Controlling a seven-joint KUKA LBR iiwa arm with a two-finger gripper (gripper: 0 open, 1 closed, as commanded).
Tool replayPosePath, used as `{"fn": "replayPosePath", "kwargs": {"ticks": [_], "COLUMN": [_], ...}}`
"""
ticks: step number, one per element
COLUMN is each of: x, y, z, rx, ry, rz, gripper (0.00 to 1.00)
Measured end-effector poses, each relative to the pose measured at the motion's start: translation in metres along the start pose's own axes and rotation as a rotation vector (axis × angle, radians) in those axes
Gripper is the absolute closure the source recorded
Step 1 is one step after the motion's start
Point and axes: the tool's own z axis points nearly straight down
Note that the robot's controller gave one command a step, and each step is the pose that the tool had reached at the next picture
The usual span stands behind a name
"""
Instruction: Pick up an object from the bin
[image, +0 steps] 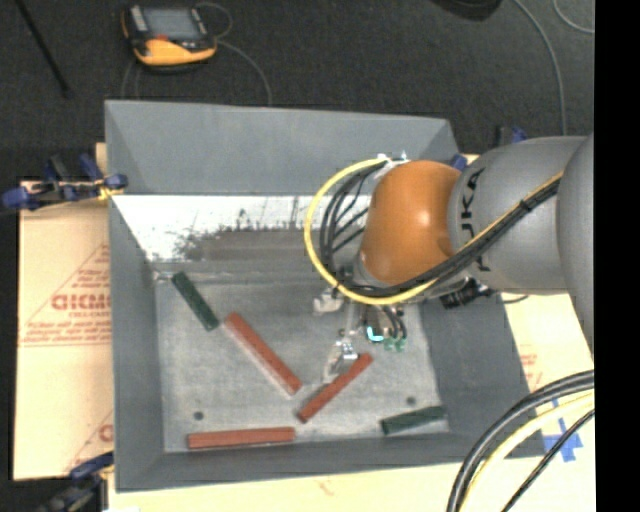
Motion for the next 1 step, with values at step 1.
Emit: {"fn": "replayPosePath", "kwargs": {"ticks": [1], "x": [-0.0019], "y": [0.0], "z": [-0.0038], "rx": [0.0], "ry": [-0.007], "rz": [0.001], "gripper": [0.0]}}
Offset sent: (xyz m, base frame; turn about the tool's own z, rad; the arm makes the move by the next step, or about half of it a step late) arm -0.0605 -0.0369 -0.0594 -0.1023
